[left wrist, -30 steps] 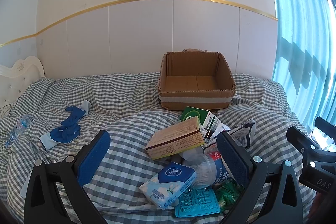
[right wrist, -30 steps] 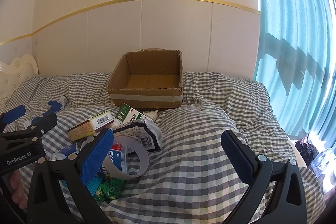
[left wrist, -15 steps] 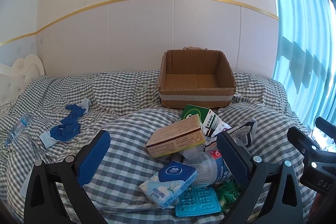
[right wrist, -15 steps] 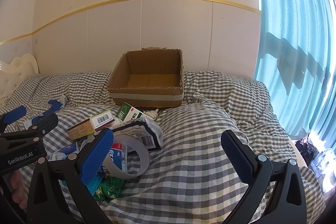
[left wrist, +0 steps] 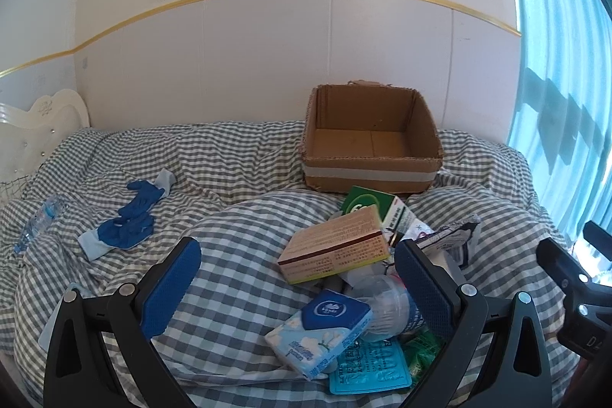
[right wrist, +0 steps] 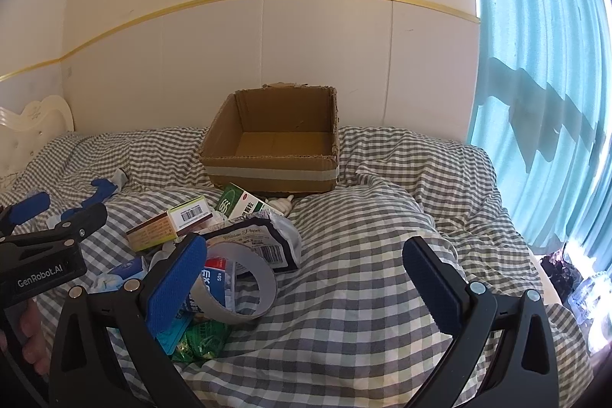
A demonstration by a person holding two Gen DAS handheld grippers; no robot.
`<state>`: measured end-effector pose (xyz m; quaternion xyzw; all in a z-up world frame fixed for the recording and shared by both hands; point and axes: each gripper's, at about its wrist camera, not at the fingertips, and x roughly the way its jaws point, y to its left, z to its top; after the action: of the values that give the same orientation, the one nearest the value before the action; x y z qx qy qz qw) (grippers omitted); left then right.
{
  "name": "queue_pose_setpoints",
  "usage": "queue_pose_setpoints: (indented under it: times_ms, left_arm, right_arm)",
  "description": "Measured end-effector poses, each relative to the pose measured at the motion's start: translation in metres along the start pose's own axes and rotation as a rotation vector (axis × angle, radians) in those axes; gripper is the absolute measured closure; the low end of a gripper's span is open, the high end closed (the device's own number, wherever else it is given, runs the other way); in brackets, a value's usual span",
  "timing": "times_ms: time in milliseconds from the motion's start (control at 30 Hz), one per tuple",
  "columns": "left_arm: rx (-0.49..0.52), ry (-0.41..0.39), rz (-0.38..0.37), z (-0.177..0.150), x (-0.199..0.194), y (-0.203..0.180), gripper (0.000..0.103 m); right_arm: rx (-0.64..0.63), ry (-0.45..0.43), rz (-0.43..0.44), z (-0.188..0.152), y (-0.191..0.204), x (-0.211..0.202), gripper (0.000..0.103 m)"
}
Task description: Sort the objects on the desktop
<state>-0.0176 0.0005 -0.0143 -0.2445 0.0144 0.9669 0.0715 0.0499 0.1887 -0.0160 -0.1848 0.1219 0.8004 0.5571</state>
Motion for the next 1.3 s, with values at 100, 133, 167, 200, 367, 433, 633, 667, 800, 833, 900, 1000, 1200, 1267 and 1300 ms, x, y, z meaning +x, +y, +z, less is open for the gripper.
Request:
queue_pose_setpoints:
  times_ms: [100,133,167,200,367,433,633,667,800,833,900,1000,1200,1267,1300]
  left_arm:
    - [-0.003,0.006,0.005,0.001,0.001,0.003,0.000]
    - [0.001,0.003,0.006,0.004,0.001,0.006,0.000]
    - [0.004,-0.003,0.009,0.007,0.000,0.010,0.000]
    - [0.005,-0.005,0.008,0.011,0.000,0.016,0.000]
    - [0.064,0.200,-0.132,0.014,0.026,0.033,0.000]
    - [0.094,0.240,-0.159,0.003,0.032,0.031,0.000]
    - [0.194,0.278,-0.280,-0.023,0.035,0.003,0.000]
    - [0.218,0.271,-0.260,-0.026,0.037,-0.003,0.000]
    - [0.266,0.318,-0.180,-0.039,0.052,-0.018,0.000]
    - [0.264,0.325,-0.180,-0.041,0.055,-0.016,0.001]
    - [0.250,0.340,-0.177,-0.042,0.058,-0.012,0.015]
    - [0.219,0.356,-0.195,-0.040,0.058,-0.005,0.032]
    - [0.194,0.337,-0.225,-0.036,0.055,-0.001,0.069]
    - [0.188,0.332,-0.220,-0.034,0.052,0.000,0.072]
    - [0.176,0.330,-0.219,-0.032,0.052,0.002,0.074]
  right_arm:
    - [0.005,0.003,-0.002,0.000,-0.001,0.000,0.000]
    - [0.006,0.003,-0.003,0.000,-0.002,0.000,0.000]
    - [0.010,0.002,-0.011,0.001,-0.001,0.000,0.000]
    - [0.012,-0.001,-0.012,0.001,-0.002,0.000,0.000]
    - [0.017,0.013,-0.010,0.004,-0.007,0.002,0.000]
    - [0.021,0.034,-0.004,0.003,-0.008,0.005,0.000]
    - [0.017,0.062,-0.021,0.001,-0.006,0.009,0.000]
    - [0.017,0.063,-0.025,0.000,-0.006,0.009,0.000]
    - [0.024,0.067,-0.035,-0.001,-0.006,0.010,0.000]
    - [0.025,0.067,-0.035,-0.001,-0.006,0.010,0.000]
    - [0.017,0.068,-0.027,-0.001,-0.004,0.010,0.000]
    - [-0.011,0.094,0.029,-0.004,0.007,0.013,0.000]
    - [-0.084,0.193,0.086,-0.019,0.033,0.035,0.000]
    - [-0.111,0.210,0.093,-0.022,0.040,0.039,0.004]
    - [-0.130,0.219,0.093,-0.023,0.043,0.042,0.009]
